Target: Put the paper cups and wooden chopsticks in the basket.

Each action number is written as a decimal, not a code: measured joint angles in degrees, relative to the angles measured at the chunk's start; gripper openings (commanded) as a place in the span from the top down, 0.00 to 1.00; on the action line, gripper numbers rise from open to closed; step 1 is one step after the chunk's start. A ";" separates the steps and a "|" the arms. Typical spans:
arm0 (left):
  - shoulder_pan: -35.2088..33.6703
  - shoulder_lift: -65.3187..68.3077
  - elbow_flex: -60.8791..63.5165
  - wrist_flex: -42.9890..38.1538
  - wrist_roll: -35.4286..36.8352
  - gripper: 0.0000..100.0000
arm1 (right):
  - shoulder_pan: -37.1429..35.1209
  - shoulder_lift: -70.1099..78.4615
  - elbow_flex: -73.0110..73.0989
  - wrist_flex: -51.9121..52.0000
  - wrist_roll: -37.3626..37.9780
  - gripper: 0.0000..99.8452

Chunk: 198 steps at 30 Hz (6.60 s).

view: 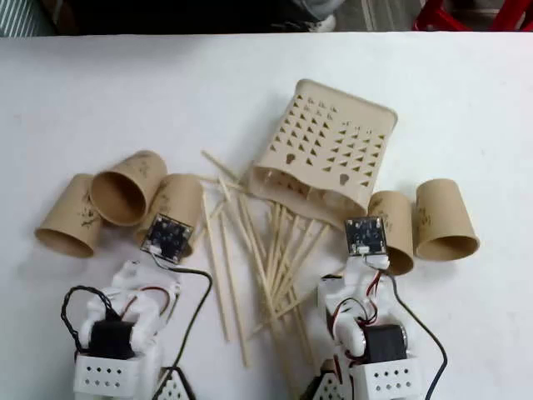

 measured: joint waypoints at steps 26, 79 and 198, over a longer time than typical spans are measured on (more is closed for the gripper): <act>0.00 0.00 0.00 0.00 0.00 0.98 | 0.00 0.00 0.00 0.00 0.00 0.98; 0.00 0.00 0.00 0.00 0.00 0.98 | 6.59 44.31 -50.02 0.70 33.05 0.64; 0.00 0.00 0.00 0.00 0.00 0.98 | -6.51 137.05 -161.67 15.21 18.46 0.74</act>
